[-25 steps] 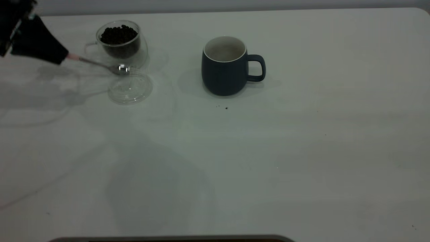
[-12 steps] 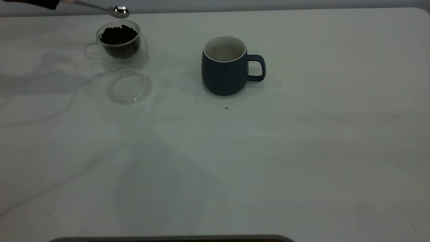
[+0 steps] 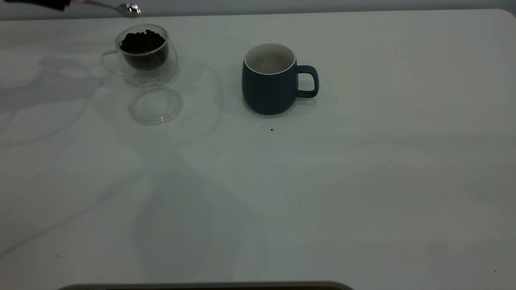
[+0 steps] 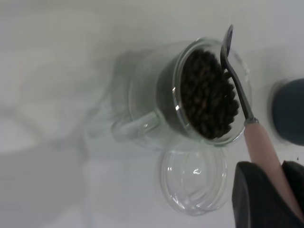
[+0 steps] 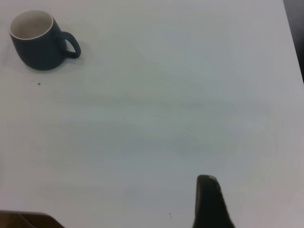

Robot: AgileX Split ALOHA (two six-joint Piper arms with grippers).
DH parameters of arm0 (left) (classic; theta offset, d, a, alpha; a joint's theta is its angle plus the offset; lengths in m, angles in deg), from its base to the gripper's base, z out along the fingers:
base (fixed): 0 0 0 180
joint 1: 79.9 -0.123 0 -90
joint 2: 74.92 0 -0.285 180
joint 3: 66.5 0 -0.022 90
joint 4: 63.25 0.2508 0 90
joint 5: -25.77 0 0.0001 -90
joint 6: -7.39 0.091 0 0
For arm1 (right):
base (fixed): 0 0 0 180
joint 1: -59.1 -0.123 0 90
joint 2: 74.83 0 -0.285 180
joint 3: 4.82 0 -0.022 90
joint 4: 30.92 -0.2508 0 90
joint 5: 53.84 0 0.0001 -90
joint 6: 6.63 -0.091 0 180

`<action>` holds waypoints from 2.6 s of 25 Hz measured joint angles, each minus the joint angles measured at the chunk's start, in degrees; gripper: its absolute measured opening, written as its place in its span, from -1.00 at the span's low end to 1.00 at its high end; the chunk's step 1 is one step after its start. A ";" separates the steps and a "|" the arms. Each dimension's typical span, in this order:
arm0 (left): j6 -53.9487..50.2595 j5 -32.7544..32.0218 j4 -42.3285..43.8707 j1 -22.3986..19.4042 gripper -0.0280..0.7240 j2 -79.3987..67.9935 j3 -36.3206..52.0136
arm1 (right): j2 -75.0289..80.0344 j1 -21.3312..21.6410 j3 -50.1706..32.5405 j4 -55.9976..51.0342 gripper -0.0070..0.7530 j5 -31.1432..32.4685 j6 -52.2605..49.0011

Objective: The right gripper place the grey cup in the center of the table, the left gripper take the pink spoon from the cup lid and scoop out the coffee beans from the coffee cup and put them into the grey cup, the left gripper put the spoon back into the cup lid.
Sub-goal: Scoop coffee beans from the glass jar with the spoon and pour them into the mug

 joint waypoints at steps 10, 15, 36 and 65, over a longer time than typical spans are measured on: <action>0.38 -2.57 -1.81 0.00 -0.59 -6.43 0.00 | 0.00 0.00 0.00 0.00 0.35 0.00 0.00; 0.38 -3.75 -3.12 0.00 -0.59 -7.88 -0.07 | 0.00 0.00 0.00 0.00 0.35 0.00 0.00; -0.61 -5.63 -4.78 -0.46 -0.60 -8.42 -0.07 | 0.00 0.00 0.00 0.00 0.35 0.00 0.00; -4.51 -10.16 -13.06 -3.13 -0.60 -11.08 -0.08 | 0.00 0.00 0.00 -0.07 0.35 0.00 0.00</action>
